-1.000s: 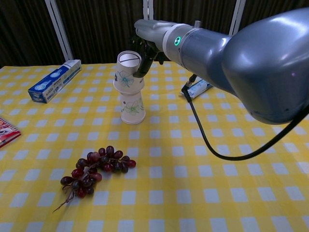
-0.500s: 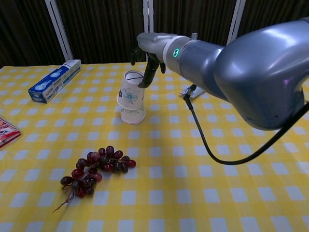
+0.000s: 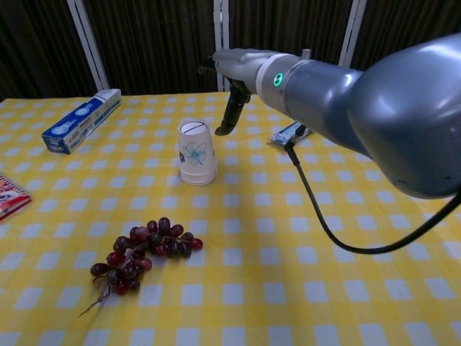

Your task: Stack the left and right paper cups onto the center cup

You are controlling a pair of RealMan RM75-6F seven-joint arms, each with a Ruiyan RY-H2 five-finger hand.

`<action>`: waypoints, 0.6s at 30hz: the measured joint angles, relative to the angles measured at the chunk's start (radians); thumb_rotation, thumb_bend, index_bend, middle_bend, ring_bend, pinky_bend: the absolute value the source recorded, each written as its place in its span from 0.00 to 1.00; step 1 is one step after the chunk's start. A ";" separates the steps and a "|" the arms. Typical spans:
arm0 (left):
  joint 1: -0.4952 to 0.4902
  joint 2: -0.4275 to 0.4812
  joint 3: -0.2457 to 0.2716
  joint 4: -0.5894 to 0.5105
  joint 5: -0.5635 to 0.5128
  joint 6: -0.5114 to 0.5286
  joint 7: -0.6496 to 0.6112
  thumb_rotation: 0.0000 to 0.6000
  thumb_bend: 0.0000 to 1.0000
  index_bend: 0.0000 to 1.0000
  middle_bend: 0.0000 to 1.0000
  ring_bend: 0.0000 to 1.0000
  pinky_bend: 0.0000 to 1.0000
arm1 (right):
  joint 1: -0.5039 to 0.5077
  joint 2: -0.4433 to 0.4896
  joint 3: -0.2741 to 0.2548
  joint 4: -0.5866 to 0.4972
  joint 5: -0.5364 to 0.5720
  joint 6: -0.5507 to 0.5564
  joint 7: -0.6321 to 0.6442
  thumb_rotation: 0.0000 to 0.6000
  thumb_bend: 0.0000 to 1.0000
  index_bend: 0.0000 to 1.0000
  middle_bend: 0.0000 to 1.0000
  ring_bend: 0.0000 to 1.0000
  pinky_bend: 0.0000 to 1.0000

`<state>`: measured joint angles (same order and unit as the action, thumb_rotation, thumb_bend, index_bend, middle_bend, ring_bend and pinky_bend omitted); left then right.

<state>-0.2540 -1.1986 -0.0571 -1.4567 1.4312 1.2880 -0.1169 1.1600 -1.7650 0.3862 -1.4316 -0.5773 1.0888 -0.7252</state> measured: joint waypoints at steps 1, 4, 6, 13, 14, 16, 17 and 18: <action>0.001 -0.001 0.000 0.001 0.000 0.001 0.001 1.00 0.11 0.03 0.00 0.00 0.00 | -0.012 0.010 -0.010 -0.016 -0.009 0.009 0.001 1.00 0.09 0.07 0.00 0.07 0.31; 0.002 -0.005 0.000 0.008 -0.002 0.004 0.006 1.00 0.11 0.03 0.00 0.00 0.00 | -0.066 0.047 -0.050 -0.068 -0.058 0.050 0.020 1.00 0.09 0.07 0.00 0.04 0.25; 0.003 -0.010 -0.001 0.015 -0.005 0.005 0.011 1.00 0.11 0.02 0.00 0.00 0.00 | -0.109 0.071 -0.082 -0.095 -0.103 0.083 0.047 1.00 0.09 0.07 0.00 0.01 0.18; 0.009 -0.033 -0.005 0.027 -0.005 0.028 0.037 1.00 0.10 0.00 0.00 0.00 0.00 | -0.291 0.174 -0.232 -0.156 -0.341 0.189 0.241 1.00 0.09 0.03 0.00 0.00 0.09; 0.011 -0.037 -0.004 0.027 -0.001 0.036 0.039 1.00 0.10 0.00 0.00 0.00 0.00 | -0.330 0.195 -0.264 -0.158 -0.397 0.215 0.287 1.00 0.09 0.03 0.00 0.00 0.09; 0.016 -0.043 -0.002 0.028 0.011 0.051 0.047 1.00 0.10 0.00 0.00 0.00 0.00 | -0.404 0.233 -0.321 -0.156 -0.491 0.267 0.370 1.00 0.09 0.02 0.00 0.00 0.08; 0.018 -0.045 0.000 0.028 0.016 0.058 0.051 1.00 0.10 0.00 0.00 0.00 0.00 | -0.438 0.249 -0.345 -0.154 -0.524 0.292 0.406 1.00 0.09 0.02 0.00 0.00 0.08; 0.022 -0.047 0.003 0.027 0.023 0.068 0.058 1.00 0.10 0.00 0.00 0.00 0.00 | -0.471 0.264 -0.368 -0.150 -0.553 0.316 0.441 1.00 0.08 0.02 0.00 0.00 0.07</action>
<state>-0.2322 -1.2458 -0.0541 -1.4302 1.4539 1.3558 -0.0590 0.6888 -1.5011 0.0184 -1.5821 -1.1299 1.4044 -0.2841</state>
